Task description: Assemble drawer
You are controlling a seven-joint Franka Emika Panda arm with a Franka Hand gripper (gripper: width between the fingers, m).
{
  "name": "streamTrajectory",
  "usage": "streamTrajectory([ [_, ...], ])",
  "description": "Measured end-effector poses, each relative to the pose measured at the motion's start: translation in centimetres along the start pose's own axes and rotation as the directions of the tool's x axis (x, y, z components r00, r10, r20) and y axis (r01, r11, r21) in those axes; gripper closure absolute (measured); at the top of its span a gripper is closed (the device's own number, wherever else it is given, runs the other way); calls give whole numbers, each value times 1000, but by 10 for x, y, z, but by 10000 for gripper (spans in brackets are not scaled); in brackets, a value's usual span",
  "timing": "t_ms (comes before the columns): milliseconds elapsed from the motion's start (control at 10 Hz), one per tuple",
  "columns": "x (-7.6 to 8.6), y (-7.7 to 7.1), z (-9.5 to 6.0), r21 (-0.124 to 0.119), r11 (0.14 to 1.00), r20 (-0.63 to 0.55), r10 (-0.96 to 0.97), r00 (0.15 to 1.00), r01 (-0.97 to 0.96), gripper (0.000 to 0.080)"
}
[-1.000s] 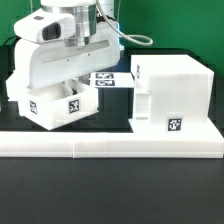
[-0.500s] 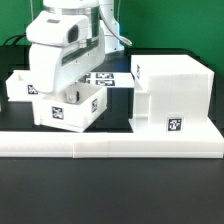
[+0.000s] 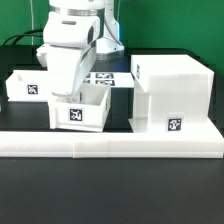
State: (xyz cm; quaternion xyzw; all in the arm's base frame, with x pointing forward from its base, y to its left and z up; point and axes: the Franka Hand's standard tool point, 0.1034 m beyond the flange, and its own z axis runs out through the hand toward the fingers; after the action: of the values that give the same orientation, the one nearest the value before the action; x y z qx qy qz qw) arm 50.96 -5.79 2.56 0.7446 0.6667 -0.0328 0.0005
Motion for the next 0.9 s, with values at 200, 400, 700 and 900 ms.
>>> streamTrajectory([
  [200, 2, 3, 2, 3, 998, 11, -69, 998, 69, 757],
  [400, 4, 10, 1, -8, 996, 17, -87, 996, 87, 757],
  [700, 3, 8, 4, -34, 996, 15, -77, 997, 77, 757],
  [900, 8, 12, 4, -84, 994, 9, -63, 998, 64, 757],
])
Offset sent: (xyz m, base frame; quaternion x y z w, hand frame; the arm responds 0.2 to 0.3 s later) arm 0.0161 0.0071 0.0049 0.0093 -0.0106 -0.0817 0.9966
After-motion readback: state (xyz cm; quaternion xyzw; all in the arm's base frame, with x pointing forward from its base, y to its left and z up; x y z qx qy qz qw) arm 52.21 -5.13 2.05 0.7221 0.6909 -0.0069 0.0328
